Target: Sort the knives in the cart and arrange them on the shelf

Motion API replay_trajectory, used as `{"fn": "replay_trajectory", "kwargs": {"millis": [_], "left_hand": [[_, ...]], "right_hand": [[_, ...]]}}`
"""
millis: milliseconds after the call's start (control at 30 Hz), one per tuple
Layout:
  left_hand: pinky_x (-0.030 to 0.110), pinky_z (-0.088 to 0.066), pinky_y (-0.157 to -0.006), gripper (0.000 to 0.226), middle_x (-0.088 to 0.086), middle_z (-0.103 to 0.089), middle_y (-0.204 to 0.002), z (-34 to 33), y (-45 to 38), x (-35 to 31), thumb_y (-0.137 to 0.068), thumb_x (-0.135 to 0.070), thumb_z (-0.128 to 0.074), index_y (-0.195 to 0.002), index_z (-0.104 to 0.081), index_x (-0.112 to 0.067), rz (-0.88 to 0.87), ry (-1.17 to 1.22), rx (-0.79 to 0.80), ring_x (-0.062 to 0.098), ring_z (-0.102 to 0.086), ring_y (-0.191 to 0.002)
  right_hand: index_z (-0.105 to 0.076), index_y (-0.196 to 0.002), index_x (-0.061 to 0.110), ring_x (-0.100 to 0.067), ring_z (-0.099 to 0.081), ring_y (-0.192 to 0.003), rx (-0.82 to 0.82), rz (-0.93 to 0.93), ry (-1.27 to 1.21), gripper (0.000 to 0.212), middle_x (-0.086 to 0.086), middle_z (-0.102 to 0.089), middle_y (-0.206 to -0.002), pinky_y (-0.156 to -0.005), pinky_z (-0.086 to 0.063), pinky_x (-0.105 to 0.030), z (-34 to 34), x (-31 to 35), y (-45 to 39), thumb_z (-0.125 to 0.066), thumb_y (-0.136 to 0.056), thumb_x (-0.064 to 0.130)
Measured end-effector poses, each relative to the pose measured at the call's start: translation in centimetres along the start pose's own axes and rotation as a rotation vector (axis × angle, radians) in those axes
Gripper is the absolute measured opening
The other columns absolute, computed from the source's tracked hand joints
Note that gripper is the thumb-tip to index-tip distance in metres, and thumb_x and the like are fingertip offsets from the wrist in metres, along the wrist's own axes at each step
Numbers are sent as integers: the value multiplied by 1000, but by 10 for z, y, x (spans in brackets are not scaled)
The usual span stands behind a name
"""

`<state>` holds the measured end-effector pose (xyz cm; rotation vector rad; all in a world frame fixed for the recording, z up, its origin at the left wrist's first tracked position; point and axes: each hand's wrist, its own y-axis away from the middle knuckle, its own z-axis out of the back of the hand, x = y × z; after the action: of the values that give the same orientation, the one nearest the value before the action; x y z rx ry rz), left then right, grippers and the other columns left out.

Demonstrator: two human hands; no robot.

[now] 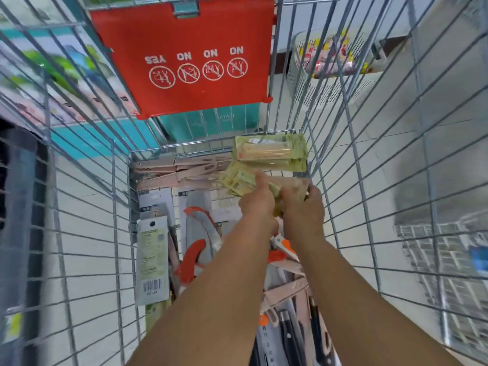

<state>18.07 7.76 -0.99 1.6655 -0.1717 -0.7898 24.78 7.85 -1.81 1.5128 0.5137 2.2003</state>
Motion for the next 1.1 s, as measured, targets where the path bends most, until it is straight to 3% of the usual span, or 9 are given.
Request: {"fn": "replay_trajectory", "kwargs": {"millis": [167, 300, 367, 433, 567, 667, 900, 1000, 1100], "left_hand": [[47, -49, -93, 41, 27, -56, -123, -3, -5, -9, -94, -28, -47, -123, -54, 1, -97, -352, 20, 42, -56, -114], [37, -50, -68, 25, 21, -62, -88, 19, -2, -11, -92, -17, -47, -90, -63, 1, -420, -955, -56, 39, -59, -92], [40, -45, -83, 23, 18, -53, -111, 32, -4, -13, -90, -20, -50, -108, -57, -6, -579, -1128, -222, 35, -48, -109], [42, -35, -99, 45, 16, -29, -136, 46, -14, -12, -88, -29, -57, -128, -41, -18, -641, -1190, -327, 34, -30, -124], [53, -23, -112, 74, 14, 0, -155, 65, -37, -5, -86, -44, -62, -146, -19, -36, -579, -1296, -227, 37, -12, -141], [47, -25, -112, 67, 18, -10, -154, 66, -42, 1, -91, -33, -58, -147, -23, -34, -643, -1258, -137, 37, -17, -139], [46, -21, -113, 76, 17, -6, -154, 57, -42, 2, -88, -38, -63, -148, -16, -33, -664, -1240, -202, 37, -9, -141], [44, -19, -113, 83, 20, -4, -156, 54, -45, -1, -90, -32, -62, -151, -6, -32, -649, -1233, -160, 36, -8, -143], [43, -15, -115, 88, 18, 1, -158, 58, -55, -1, -89, -36, -62, -151, 0, -32, -641, -1273, -166, 34, -3, -145]], "right_hand": [[-44, -127, 10, -28, -52, -94, -46, -5, 260, 38, -10, -57, -109, -72, -36, -31, -3, 9, -24, -48, -91, 19], [-39, -134, 11, -31, -44, -121, -32, 115, 386, 51, -15, -47, -134, -90, -40, -36, -11, -1, -17, -48, -84, 16], [-27, -145, 9, -27, -30, -134, -16, 123, 472, 62, -11, -28, -150, -102, -32, -34, -10, -6, -10, -52, -88, 10], [-14, -150, 9, -24, -14, -144, 16, 156, 547, 72, -10, -12, -157, -115, -22, -35, -8, -13, -6, -54, -90, 7], [-9, -153, 15, -23, 2, -147, 108, 153, 656, 70, -7, 4, -160, -120, -8, -36, -9, -21, -4, -50, -96, 21], [-12, -152, 20, -25, 6, -147, 113, 224, 726, 65, -8, 7, -160, -120, -3, -37, -9, -27, -4, -42, -98, 41], [-16, -151, 31, -27, 11, -147, 243, 434, 997, 66, -2, 10, -160, -119, -7, -43, -4, -29, -11, -49, -94, 29], [-26, -147, 30, -30, 1, -146, 219, 431, 1037, 61, -2, 0, -160, -118, -14, -45, -3, -24, -15, -51, -92, 19], [-46, -134, 26, -32, -23, -135, 74, 447, 979, 46, -9, -28, -147, -110, -25, -41, -5, -17, -18, -52, -90, 15]]}}
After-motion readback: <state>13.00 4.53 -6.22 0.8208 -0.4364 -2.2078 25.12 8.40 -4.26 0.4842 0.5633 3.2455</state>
